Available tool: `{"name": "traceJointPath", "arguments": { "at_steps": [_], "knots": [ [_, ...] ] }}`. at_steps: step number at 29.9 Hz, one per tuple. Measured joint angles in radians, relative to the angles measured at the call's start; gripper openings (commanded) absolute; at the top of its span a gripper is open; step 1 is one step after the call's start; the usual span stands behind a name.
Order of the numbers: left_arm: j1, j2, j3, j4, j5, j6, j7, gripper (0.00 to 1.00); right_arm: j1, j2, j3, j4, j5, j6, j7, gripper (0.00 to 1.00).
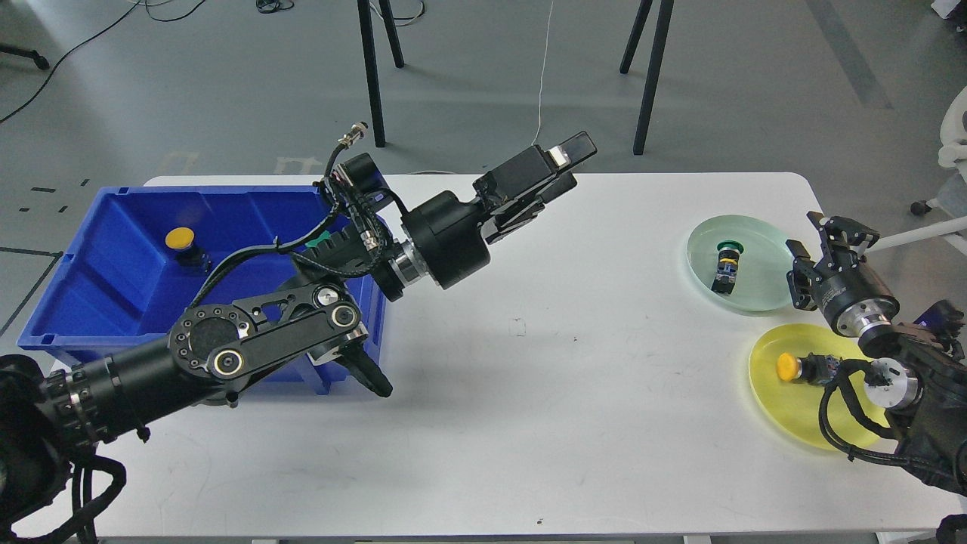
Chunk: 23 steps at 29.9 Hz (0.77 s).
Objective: Pass button and place on color plate
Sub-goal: 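Carry the button with the right gripper and release it on the pale green plate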
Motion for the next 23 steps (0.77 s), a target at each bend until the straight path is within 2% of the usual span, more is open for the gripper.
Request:
{"name": "traceJointPath", "arguments": {
  "at_steps": [2, 5, 9, 12, 14, 16, 17, 20, 23],
  "knots": [
    [0.000, 0.000, -0.001, 0.000, 0.000, 0.000, 0.000, 0.94, -0.001, -0.004, 0.071, 0.015, 0.021, 0.030, 0.000, 0.77],
    [0.009, 0.000, -0.018, 0.000, -0.005, 0.000, 0.000, 0.94, 0.004, -0.017, 0.201, 0.048, 0.049, 0.059, 0.000, 0.96],
    [0.082, 0.007, -0.154, 0.011, -0.080, 0.000, 0.000, 0.95, 0.008, -0.091, 0.349, 0.203, 0.058, 0.065, 0.000, 0.97],
    [0.168, 0.037, -0.306, 0.041, -0.164, -0.011, 0.000, 0.96, -0.008, -0.198, 0.406, 0.459, 0.057, 0.065, 0.000, 0.99],
    [0.210, 0.081, -0.395, 0.078, -0.209, -0.046, 0.000, 0.97, -0.025, -0.272, 0.423, 0.653, 0.057, 0.066, 0.000, 0.99],
    [0.239, 0.127, -0.475, 0.115, -0.263, -0.139, 0.000, 0.98, -0.034, -0.311, 0.434, 0.799, 0.056, 0.066, 0.000, 0.99],
    [0.256, 0.154, -0.519, 0.131, -0.305, -0.213, 0.000, 0.98, -0.035, -0.319, 0.442, 0.852, 0.056, 0.066, 0.000, 0.99],
    [0.305, 0.211, -0.646, 0.161, -0.453, -0.423, 0.000, 0.99, -0.038, -0.298, 0.457, 0.905, 0.054, 0.066, 0.000, 0.99],
    [0.329, 0.229, -0.696, 0.171, -0.518, -0.497, 0.000, 0.99, -0.047, -0.250, 0.464, 0.892, 0.052, 0.066, 0.000, 0.99]
  ]
}}
